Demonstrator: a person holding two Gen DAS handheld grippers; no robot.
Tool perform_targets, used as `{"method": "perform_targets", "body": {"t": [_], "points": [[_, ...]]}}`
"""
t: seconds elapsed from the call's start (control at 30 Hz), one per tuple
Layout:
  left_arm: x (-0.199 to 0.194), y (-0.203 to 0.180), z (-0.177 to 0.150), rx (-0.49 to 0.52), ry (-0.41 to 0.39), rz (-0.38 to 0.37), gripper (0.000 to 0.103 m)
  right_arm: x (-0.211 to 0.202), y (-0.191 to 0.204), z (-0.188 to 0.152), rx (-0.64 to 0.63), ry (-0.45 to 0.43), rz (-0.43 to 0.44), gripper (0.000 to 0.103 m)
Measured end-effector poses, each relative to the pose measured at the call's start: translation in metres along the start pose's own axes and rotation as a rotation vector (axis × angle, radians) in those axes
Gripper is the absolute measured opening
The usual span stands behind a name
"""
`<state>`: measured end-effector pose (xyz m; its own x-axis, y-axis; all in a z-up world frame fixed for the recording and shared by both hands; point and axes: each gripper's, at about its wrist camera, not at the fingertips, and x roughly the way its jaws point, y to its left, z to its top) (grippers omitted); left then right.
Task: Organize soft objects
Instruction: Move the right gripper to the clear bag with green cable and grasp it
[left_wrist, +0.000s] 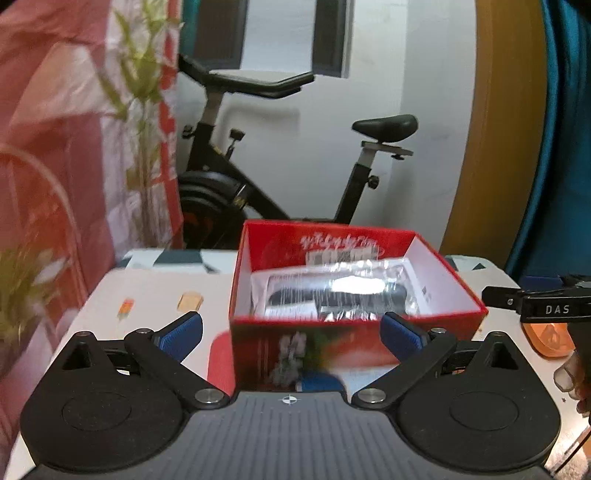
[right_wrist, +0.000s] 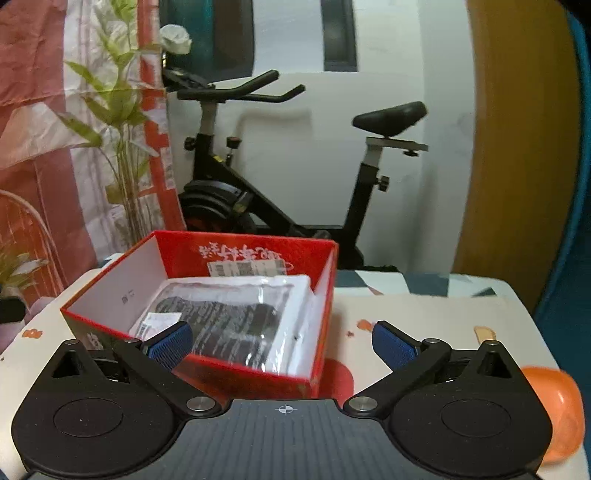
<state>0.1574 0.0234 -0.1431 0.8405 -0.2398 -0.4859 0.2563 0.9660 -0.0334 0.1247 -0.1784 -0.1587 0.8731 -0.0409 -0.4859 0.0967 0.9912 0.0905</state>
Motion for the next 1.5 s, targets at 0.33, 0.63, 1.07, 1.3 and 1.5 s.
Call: {"method": "perform_targets", "body": {"t": [0.33,0.63,1.07,1.3,1.5], "points": [[-0.014,0.001,-0.058,-0.004,0.08,0.012,0.103,-0.028,0.013,-0.071,0.058,-0.028,0.008,0.102],[-0.005,0.022,-0.1,-0.134,0.201,-0.001,0.095,-0.032,0.048,-0.12,-0.048,0.035,0.087,0.089],[0.013,0.032,-0.127,-0.24,0.291,-0.091,0.063,-0.016,0.071,-0.142,-0.095,0.147,0.2,0.055],[0.027,0.03,-0.135,-0.244,0.328,-0.103,0.062,-0.001,0.076,-0.152,-0.082,0.203,0.252,0.052],[0.035,0.032,-0.136,-0.248,0.316,-0.113,0.059,0.013,0.078,-0.153,-0.055,0.225,0.281,0.052]]}}
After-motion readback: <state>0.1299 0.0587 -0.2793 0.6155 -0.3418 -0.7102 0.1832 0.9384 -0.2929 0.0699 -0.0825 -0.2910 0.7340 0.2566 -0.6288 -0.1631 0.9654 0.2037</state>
